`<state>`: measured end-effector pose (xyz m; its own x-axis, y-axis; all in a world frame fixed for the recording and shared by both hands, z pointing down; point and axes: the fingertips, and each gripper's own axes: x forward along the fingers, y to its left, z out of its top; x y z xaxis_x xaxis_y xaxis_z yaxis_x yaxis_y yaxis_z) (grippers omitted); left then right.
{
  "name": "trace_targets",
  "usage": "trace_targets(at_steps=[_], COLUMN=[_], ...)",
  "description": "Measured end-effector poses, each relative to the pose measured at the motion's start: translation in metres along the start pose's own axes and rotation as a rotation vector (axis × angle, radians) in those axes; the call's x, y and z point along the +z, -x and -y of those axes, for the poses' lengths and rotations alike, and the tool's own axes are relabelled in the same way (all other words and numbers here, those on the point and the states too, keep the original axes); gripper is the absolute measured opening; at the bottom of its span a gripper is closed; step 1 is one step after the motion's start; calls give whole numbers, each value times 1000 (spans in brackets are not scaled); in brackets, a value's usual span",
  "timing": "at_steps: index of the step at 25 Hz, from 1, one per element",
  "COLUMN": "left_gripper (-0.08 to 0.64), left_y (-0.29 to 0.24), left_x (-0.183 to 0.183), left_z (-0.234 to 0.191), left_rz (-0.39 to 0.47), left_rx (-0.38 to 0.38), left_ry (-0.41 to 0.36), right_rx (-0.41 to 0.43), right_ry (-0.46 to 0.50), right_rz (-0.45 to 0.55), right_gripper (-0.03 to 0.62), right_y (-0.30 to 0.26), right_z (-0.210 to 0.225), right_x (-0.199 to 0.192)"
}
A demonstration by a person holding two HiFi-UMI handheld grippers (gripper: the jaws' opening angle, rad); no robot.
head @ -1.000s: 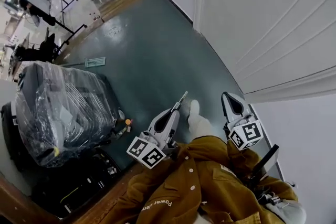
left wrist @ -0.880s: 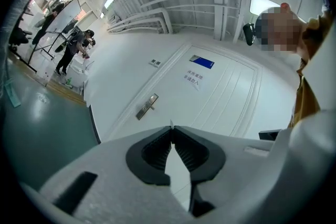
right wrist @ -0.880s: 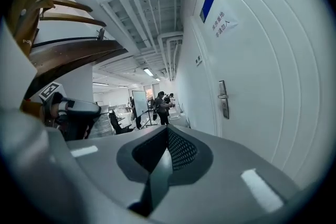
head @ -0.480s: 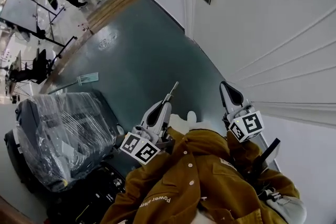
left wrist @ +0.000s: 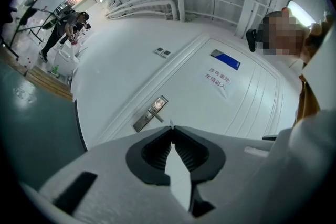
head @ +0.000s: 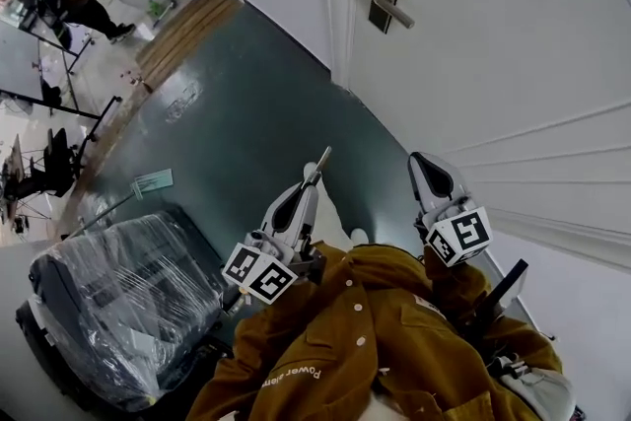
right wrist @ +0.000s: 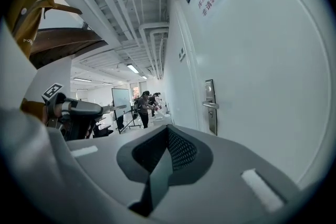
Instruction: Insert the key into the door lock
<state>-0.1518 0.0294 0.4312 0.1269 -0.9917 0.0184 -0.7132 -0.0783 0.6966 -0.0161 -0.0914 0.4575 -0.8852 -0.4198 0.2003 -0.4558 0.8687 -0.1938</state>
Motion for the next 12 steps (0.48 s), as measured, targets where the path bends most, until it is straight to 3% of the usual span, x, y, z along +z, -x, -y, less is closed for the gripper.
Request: trace_targets(at_steps=[6, 12], left_gripper=[21, 21], left_y=[-68, -109], left_x=[51, 89], left_z=[-58, -119], left_rz=[-80, -157], left_rx=[-57, -126], left_ry=[55, 82], right_rx=[-53, -154], right_ry=[21, 14], right_rz=[16, 53], right_gripper=[6, 5], right_y=[-100, -166], right_z=[27, 37], right_x=[43, 57])
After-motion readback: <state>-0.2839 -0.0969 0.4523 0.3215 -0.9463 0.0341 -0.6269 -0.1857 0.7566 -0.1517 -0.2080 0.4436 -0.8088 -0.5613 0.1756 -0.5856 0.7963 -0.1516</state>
